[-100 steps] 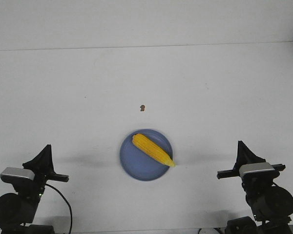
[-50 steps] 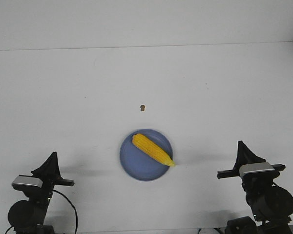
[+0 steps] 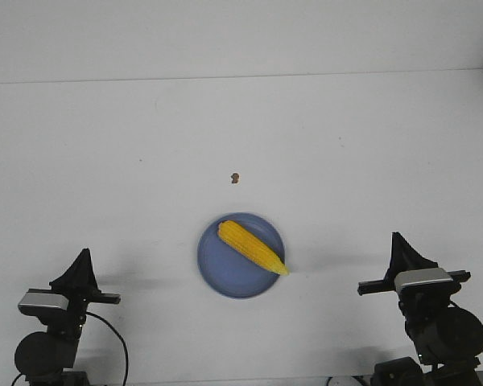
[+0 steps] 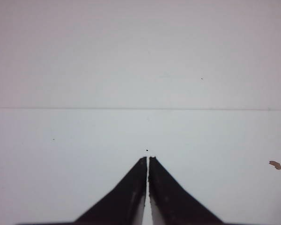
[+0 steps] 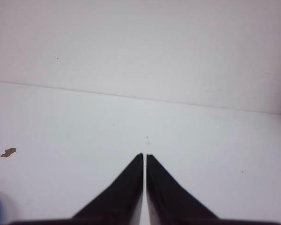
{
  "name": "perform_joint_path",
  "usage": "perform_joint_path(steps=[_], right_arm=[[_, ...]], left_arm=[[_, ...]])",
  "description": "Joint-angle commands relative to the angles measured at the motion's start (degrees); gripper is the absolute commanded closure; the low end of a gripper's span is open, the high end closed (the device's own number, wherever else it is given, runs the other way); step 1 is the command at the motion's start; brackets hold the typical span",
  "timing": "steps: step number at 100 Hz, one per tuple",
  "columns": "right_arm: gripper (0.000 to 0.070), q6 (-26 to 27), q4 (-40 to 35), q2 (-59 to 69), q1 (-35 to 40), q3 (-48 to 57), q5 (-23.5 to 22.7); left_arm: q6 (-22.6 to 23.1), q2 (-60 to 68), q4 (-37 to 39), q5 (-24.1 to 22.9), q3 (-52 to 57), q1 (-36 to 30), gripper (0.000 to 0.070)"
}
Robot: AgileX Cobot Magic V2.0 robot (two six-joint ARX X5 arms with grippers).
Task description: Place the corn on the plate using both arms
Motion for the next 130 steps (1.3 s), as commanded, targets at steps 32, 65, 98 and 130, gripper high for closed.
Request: perform_joint_path(steps=[32,65,98,130], right_arm=[[0.0686,0.42,0.90,0.00,0.00,0.20,0.20],[0.0686,0.42,0.87,0.00,0.00,0.17,0.20],[0.0686,-1.49,1.14,-1.97,-0.42,-0.04,0.22],[0.0686,-1.49,14.10,-10.82,-2.58,-12.07,0.20]], left_arm=[[0.04,-0.07,0.57,0.09,-1.11,0.02,0.0688],[0.02,-0.07,0.55,0.09,-1.11,0.02,0.0688],[0.02,-0.07,0.57,0.09,-1.11,0.02,0.0688],[0.04,-0.07,0.55,0.09,-1.11,0.02,0.0688]])
